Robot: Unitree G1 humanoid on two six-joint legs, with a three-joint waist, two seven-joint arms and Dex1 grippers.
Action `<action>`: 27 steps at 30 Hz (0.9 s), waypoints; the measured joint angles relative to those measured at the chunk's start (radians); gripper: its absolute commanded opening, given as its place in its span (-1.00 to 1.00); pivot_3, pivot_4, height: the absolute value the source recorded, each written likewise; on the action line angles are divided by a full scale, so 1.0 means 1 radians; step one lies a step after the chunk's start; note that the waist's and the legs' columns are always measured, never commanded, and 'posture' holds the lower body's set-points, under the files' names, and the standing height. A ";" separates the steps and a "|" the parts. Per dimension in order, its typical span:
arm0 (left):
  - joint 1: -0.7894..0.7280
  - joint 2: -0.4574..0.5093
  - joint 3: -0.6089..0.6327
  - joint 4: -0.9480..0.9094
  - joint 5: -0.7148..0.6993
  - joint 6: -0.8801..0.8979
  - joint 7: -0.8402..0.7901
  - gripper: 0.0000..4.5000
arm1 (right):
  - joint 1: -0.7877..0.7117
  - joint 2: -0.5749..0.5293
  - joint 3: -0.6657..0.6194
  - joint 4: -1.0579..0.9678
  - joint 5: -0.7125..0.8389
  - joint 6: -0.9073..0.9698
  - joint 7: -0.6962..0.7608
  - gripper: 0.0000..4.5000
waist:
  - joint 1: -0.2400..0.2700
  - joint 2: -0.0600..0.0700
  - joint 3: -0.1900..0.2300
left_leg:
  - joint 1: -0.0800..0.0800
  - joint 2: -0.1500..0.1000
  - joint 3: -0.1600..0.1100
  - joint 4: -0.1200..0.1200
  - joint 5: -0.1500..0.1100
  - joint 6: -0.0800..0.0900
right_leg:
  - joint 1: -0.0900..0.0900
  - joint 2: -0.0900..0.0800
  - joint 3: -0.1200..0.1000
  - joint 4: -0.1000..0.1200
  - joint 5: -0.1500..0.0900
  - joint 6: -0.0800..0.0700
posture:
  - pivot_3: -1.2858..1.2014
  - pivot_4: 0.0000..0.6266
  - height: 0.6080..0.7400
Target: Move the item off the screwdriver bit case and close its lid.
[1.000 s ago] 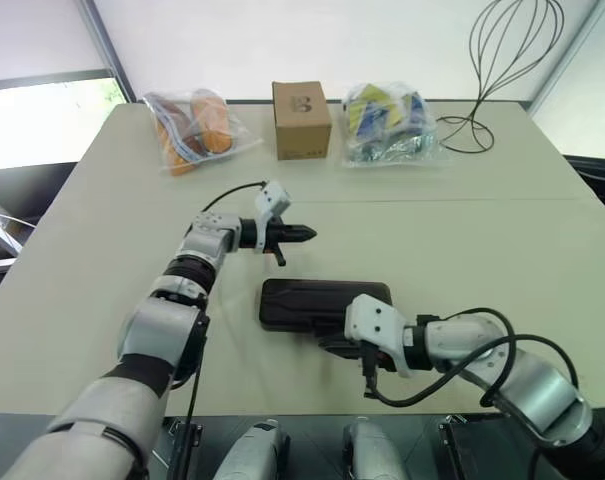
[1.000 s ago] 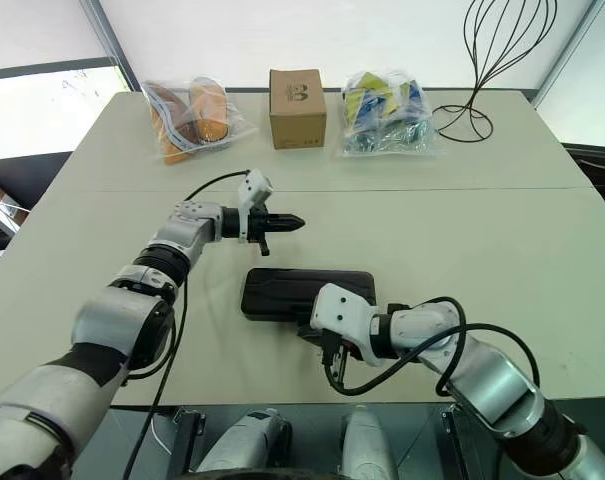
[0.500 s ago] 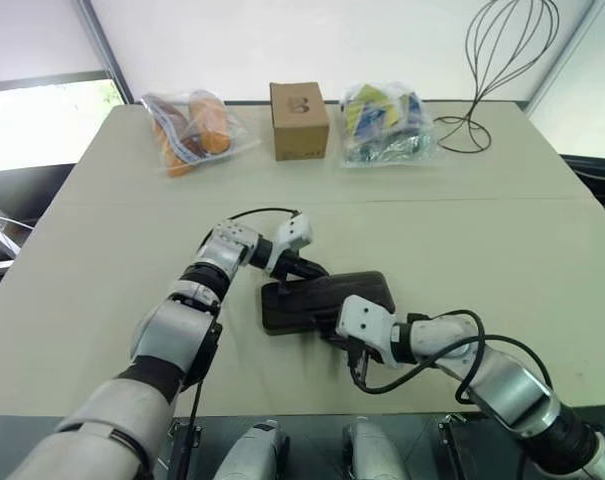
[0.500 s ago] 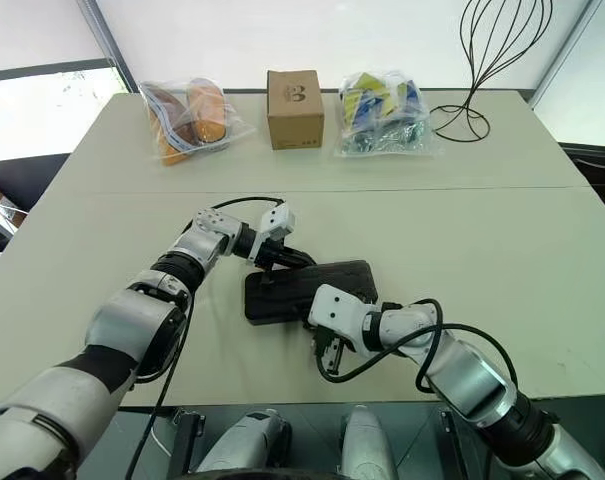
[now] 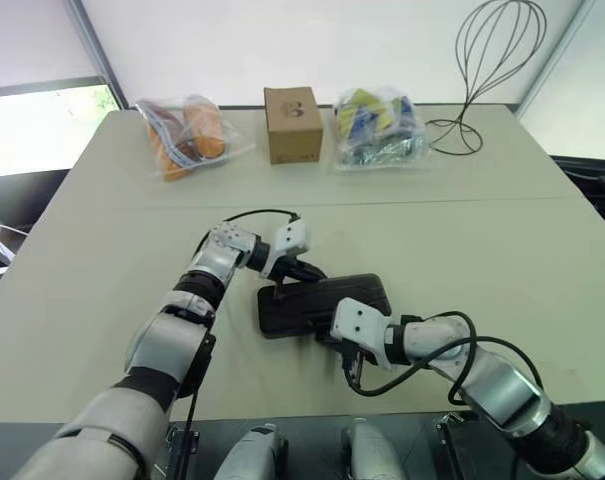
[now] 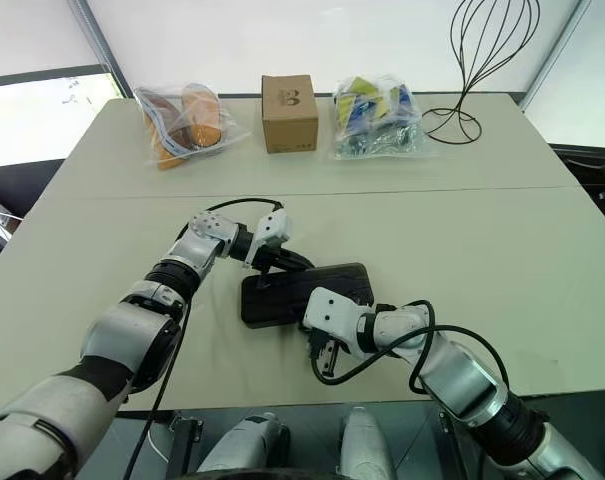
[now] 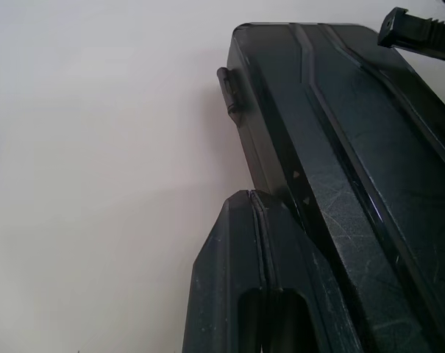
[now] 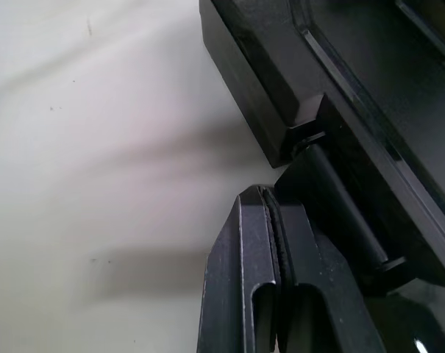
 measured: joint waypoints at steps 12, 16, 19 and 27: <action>0.050 0.029 -0.004 -0.081 0.036 -0.036 -0.012 -1.00 | -0.058 0.018 0.046 0.143 -0.010 -0.139 0.073 -0.99 | -0.008 -0.008 -0.017 | 0.018 0.003 0.001 -0.012 0.000 0.000 | 0.011 0.003 0.002 -0.003 0.000 0.000 | 0.03 -0.52 1.00; 0.053 0.031 -0.004 -0.077 0.049 -0.069 -0.006 -1.00 | -0.065 0.018 0.048 0.148 -0.011 -0.141 0.083 -0.99 | -0.008 -0.008 -0.018 | 0.018 0.003 0.001 -0.012 0.000 0.000 | 0.010 0.003 0.003 -0.003 0.000 0.000 | 0.03 -0.52 1.00; 0.053 0.030 -0.017 -0.052 0.076 -0.109 0.034 -1.00 | -0.076 0.017 0.052 0.147 -0.011 -0.127 0.089 -0.99 | -0.007 -0.008 -0.018 | 0.018 0.003 0.001 -0.013 0.000 0.000 | 0.010 0.004 0.003 -0.003 0.000 0.000 | 0.03 -0.52 1.00; -0.012 -0.031 -0.041 0.070 0.116 -0.222 0.184 -1.00 | -0.043 -0.006 -0.014 0.035 0.001 0.055 0.072 -0.99 | 0.039 0.001 -0.028 | 0.021 0.000 -0.001 -0.010 0.000 0.000 | 0.021 0.001 0.003 -0.012 0.000 0.000 | 0.03 -0.52 1.00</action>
